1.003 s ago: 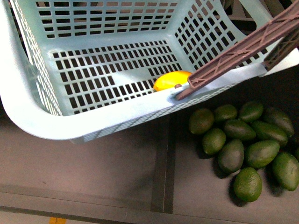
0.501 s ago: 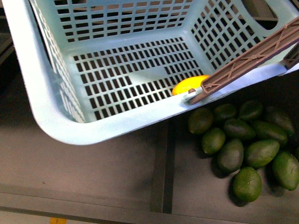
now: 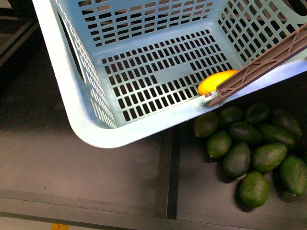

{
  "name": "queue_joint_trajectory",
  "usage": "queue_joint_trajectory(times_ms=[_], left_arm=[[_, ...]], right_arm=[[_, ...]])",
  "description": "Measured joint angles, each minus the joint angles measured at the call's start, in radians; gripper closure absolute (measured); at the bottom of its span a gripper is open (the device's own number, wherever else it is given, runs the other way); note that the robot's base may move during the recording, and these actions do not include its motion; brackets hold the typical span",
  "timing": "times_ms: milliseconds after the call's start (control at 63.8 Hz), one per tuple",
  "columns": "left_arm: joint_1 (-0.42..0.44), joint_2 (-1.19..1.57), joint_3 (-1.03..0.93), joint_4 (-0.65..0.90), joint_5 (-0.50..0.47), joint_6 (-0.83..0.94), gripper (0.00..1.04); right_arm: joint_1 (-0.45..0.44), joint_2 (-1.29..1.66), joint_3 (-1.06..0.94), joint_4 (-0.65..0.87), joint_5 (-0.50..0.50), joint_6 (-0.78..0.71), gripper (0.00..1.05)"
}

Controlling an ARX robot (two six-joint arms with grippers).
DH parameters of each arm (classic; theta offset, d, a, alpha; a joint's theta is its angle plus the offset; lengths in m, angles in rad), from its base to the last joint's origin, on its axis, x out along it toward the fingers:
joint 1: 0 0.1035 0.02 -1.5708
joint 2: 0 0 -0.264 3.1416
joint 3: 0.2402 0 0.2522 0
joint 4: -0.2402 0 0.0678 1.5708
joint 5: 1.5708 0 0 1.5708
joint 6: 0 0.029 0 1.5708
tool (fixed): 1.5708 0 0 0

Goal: Pick mango and avocado into basket

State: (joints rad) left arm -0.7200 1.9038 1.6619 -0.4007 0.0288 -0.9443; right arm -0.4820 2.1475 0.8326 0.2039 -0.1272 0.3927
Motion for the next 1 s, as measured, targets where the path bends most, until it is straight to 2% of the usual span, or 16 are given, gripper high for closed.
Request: queue_joint_trajectory(times_ms=[1003], left_arm=[[0.0, 0.0, 0.0, 0.0, -0.006, 0.0, 0.77]], right_arm=[[0.089, 0.245, 0.209, 0.005, 0.025, 0.086, 0.09]])
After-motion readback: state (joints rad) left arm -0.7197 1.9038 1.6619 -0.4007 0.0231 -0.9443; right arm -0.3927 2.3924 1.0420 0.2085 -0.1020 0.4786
